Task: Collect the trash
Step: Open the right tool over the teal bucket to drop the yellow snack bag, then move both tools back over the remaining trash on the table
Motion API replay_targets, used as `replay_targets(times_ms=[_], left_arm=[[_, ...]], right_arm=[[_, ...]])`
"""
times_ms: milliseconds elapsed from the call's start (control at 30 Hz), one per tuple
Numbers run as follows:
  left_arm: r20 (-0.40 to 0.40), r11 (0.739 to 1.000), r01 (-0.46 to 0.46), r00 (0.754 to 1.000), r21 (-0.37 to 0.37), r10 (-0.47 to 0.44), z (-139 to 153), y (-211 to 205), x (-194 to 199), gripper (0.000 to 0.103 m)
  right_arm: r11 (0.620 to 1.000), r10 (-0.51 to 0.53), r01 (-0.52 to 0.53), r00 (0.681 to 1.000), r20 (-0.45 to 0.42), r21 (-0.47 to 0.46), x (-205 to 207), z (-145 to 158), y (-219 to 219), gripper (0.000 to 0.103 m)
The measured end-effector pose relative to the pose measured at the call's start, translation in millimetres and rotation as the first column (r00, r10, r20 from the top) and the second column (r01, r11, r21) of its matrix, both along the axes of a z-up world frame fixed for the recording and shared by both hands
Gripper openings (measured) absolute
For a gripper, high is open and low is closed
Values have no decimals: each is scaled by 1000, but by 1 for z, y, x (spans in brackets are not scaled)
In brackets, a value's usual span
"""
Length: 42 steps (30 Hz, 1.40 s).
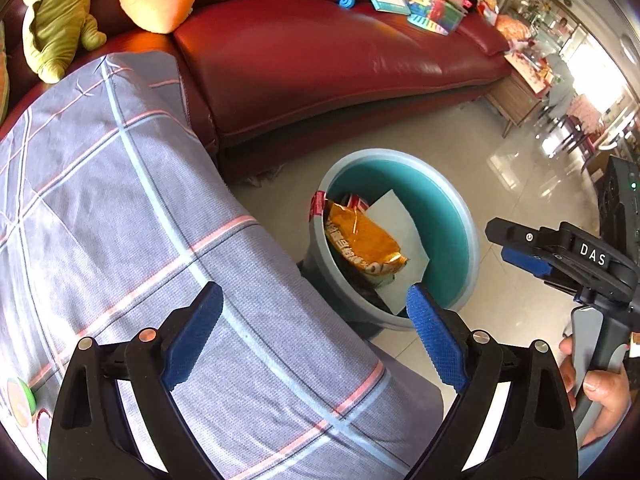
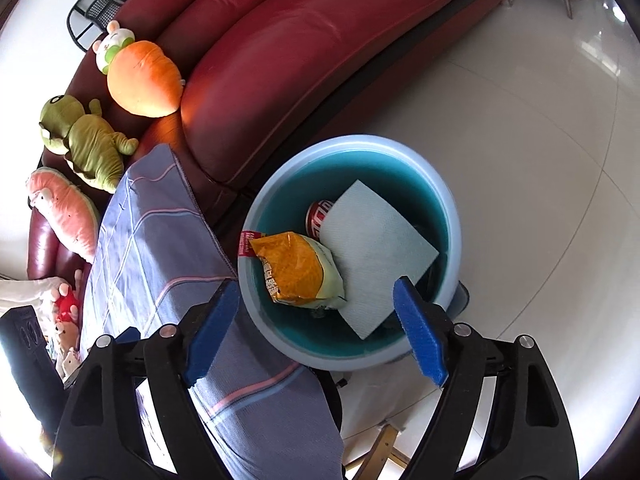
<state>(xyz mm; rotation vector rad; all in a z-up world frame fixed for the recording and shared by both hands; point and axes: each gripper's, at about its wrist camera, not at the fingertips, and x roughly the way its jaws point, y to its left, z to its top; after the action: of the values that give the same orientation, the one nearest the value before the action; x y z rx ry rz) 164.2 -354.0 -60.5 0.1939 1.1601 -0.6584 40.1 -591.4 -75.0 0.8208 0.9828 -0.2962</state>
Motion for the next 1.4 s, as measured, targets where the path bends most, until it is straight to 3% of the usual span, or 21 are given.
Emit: replay_targets(times_ms=[233, 500, 900, 1100, 1400], left_arm=[[2, 1000, -15, 1000, -8, 15, 5, 14, -4, 93], [18, 999, -38, 999, -34, 38, 17, 43, -14, 96], [52, 986, -153, 986, -58, 156, 36, 138, -22, 97], [69, 961, -265, 960, -76, 270, 44, 210, -21, 97], [82, 893, -438, 891, -102, 447, 54, 329, -15, 97]], right_arm=[[1000, 2, -2, 1000, -8, 12, 1, 3, 9, 76], [998, 46, -46, 999, 2, -33, 0, 28, 39, 80], [973, 209, -206, 977, 26, -104, 16, 56, 127, 80], [932, 340, -337, 940, -1, -130, 37, 68, 195, 80], [855, 491, -490, 870, -38, -167, 64, 83, 296, 80]])
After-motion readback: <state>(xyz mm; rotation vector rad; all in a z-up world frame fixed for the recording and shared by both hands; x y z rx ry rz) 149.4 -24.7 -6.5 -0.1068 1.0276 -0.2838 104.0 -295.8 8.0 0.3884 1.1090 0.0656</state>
